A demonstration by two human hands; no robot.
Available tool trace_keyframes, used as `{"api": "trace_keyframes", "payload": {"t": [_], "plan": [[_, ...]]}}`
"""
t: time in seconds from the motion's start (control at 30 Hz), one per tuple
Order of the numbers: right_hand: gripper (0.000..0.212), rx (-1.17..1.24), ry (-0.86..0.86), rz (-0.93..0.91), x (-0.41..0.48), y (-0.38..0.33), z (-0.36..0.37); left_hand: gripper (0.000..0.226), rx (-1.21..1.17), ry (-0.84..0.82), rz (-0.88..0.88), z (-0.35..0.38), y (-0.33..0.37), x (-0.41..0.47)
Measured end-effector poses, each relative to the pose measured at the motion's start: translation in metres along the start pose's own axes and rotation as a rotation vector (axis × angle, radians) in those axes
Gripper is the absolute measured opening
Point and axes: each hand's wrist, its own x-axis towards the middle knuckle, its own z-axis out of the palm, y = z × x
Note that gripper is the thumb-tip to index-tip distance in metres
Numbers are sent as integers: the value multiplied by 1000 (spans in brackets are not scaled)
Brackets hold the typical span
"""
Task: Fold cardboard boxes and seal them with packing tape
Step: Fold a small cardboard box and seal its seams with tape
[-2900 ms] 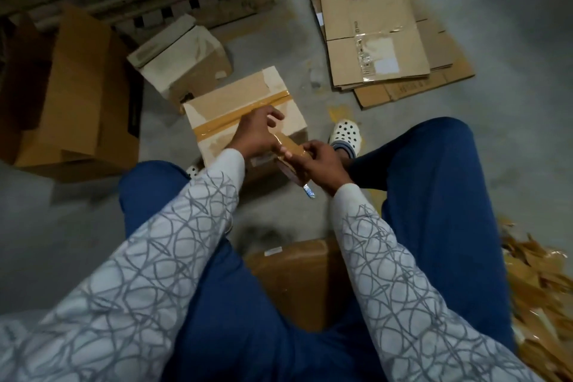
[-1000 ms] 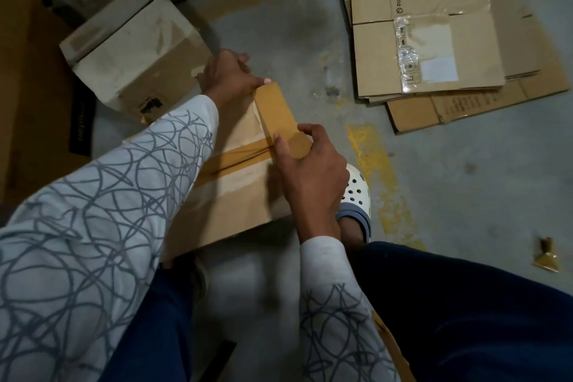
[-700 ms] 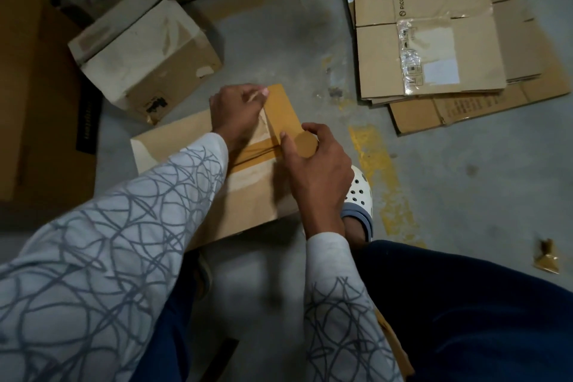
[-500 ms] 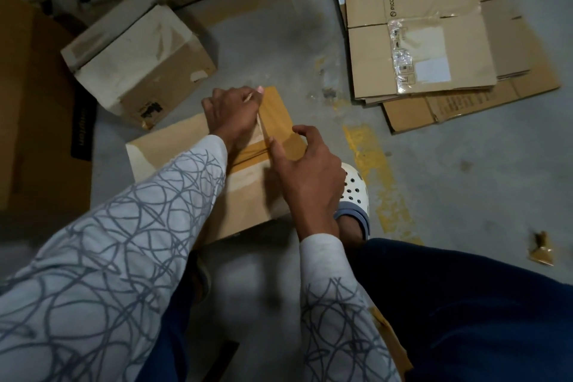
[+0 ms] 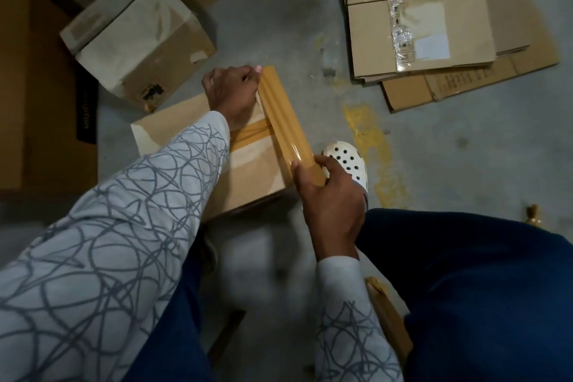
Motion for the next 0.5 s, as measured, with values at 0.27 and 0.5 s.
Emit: {"api": "trace_keyframes", "payload": {"t": [0.27, 0.5], "plan": [[34, 22, -16, 166, -10, 37, 13, 46, -12, 1, 29, -6, -11, -5], [34, 62, -8, 190, -8, 32, 27, 51, -22, -35, 38, -4, -11, -7]]}}
